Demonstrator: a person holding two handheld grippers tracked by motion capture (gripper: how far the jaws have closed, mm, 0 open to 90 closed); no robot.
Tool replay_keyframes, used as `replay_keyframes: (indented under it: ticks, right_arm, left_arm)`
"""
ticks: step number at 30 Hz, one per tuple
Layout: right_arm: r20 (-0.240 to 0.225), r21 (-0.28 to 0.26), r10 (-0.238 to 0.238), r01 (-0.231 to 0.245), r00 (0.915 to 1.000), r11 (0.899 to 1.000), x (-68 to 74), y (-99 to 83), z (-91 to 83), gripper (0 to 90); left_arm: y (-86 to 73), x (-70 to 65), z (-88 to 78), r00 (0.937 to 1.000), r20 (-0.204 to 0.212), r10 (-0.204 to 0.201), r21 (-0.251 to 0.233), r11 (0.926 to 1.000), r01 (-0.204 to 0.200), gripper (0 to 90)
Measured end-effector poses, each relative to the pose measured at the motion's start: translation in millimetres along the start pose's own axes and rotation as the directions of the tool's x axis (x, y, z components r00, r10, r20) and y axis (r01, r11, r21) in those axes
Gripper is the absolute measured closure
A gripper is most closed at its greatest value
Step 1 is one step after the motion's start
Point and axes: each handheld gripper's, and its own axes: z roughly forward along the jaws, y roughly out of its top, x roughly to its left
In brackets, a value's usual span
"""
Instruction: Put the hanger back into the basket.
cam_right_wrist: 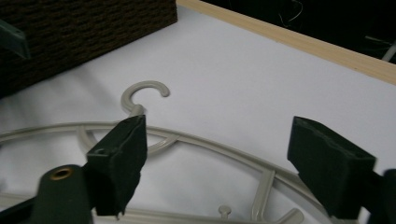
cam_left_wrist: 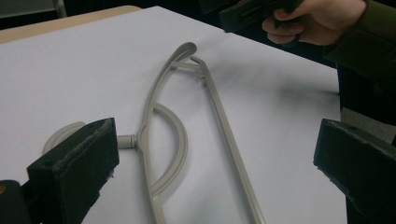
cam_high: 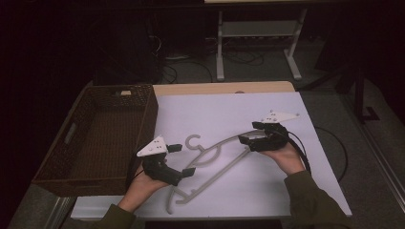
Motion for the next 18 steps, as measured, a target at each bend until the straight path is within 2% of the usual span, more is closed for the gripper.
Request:
replay_keyframes:
  ticks: [1, 4, 5, 6, 7, 8, 9, 11, 12, 13, 14, 15, 18]
  right_arm:
    - [0.008, 0.016, -0.003, 0.003, 1.0, 1.0, -1.9, 0.9, 6.3, 28.2]
    - [0.023, 0.047, -0.015, 0.014, 0.9996, 0.999, -5.7, 2.1, 16.2, 37.2]
    - [0.023, 0.047, -0.015, 0.014, 0.9996, 0.999, -5.7, 2.1, 16.2, 37.2]
    - [0.037, 0.068, -0.024, 0.021, 0.9991, 0.997, -8.6, 3.5, 23.2, 43.3]
    - [0.037, 0.068, -0.024, 0.021, 0.9991, 0.997, -8.6, 3.5, 23.2, 43.3]
    - [0.043, 0.086, -0.024, 0.02, 0.9988, 0.996, -11.0, 4.3, 28.3, 50.0]
    - [0.043, 0.086, -0.024, 0.02, 0.9988, 0.996, -11.0, 4.3, 28.3, 50.0]
    - [0.049, 0.108, -0.012, 0.007, 0.9987, 0.994, -14.0, 3.9, 34.5, 57.0]
    - [0.056, 0.133, -0.01, 0.003, 0.9984, 0.991, -16.5, 2.2, 40.9, 63.7]
    - [0.056, 0.133, -0.01, 0.003, 0.9984, 0.991, -16.5, 2.2, 40.9, 63.7]
    - [0.056, 0.165, -0.01, 0.0, 0.9984, 0.986, -19.0, -0.7, 46.9, 70.9]
    - [0.056, 0.165, -0.01, 0.0, 0.9984, 0.986, -19.0, -0.7, 46.9, 70.9]
    - [0.06, 0.228, -0.01, -0.004, 0.9981, 0.974, -19.7, -5.4, 53.0, 81.6]
  left_arm:
    - [-0.1, -0.2, 0.1, 1.0, -0.001, 0.0, -0.001, 1.0, 0.0, 0.0]
    - [0.1, -1.1, 0.6, 1.0, -0.001, 0.002, -0.002, 1.0, -0.002, 0.0]
    - [0.1, -1.1, 0.6, 1.0, -0.001, 0.002, -0.002, 1.0, -0.002, 0.0]
    - [0.0, -0.8, 0.4, 1.0, 0.0, 0.003, 0.002, 1.0, -0.003, 0.0]
    - [0.0, -0.8, 0.4, 1.0, 0.0, 0.003, 0.002, 1.0, -0.003, 0.0]
    - [-0.1, -0.6, 0.7, 1.0, 0.002, -0.003, -0.003, 1.0, 0.003, 0.0]
    - [-0.1, -0.6, 0.7, 1.0, 0.002, -0.003, -0.003, 1.0, 0.003, 0.0]
    - [-0.3, -0.5, 0.8, 1.0, 0.002, -0.003, -0.001, 1.0, 0.003, 0.0]
    - [-0.5, -0.4, 0.8, 1.0, 0.003, -0.003, 0.001, 1.0, 0.003, 0.0]
    - [-0.8, -0.6, 1.1, 1.0, 0.005, -0.005, 0.001, 1.0, 0.005, 0.0]
    - [-1.0, -0.8, 1.2, 1.0, 0.005, -0.006, 0.001, 1.0, 0.006, 0.0]
    - [-1.0, -0.8, 1.3, 1.0, 0.006, -0.005, 0.001, 1.0, 0.005, 0.0]
    - [-1.4, -0.9, 1.9, 0.9999, 0.01, -0.001, 0.007, 1.0, 0.001, 0.0]
